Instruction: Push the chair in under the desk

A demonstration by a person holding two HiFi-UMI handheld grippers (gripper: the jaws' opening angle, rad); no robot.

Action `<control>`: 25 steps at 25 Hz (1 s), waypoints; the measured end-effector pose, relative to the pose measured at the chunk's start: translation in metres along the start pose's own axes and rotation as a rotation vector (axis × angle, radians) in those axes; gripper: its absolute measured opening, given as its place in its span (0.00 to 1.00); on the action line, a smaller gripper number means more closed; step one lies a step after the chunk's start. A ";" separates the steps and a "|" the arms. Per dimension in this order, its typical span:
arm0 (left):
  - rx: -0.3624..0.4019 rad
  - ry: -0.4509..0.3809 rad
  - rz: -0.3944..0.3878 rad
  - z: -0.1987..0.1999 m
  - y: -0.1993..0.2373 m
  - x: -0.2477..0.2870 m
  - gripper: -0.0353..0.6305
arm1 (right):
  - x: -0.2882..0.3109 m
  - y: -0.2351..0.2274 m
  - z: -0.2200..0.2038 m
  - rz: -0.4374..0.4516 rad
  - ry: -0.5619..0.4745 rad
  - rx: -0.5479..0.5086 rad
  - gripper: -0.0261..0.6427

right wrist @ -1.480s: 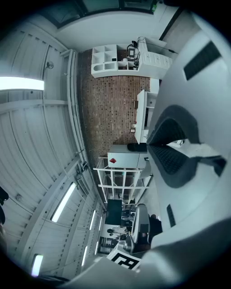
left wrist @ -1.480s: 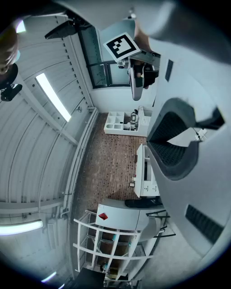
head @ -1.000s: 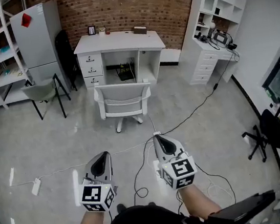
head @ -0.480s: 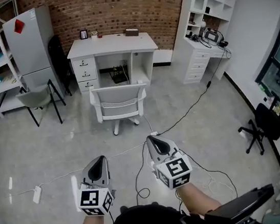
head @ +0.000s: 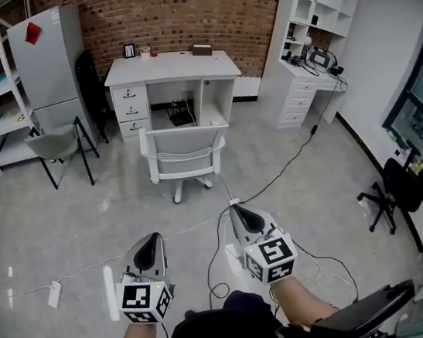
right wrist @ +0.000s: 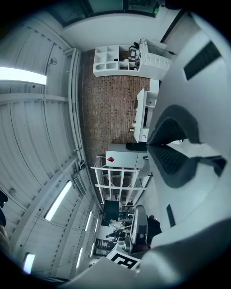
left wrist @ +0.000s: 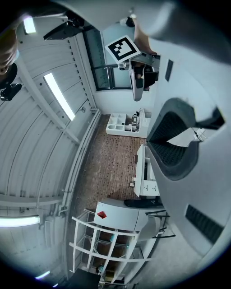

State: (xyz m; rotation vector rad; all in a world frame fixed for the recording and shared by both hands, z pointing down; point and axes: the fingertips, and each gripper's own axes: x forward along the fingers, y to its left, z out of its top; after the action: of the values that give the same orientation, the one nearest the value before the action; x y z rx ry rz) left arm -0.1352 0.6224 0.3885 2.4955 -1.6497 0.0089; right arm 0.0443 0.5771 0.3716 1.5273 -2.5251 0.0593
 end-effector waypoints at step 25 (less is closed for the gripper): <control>0.014 0.025 0.078 0.007 0.054 0.116 0.06 | 0.133 -0.061 0.010 0.084 -0.021 0.030 0.05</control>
State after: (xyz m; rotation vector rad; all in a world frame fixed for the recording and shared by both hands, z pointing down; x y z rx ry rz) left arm -0.1388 0.4946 0.3983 2.4292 -1.7423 0.0597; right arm 0.0366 0.4307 0.3819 1.4391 -2.6156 0.0944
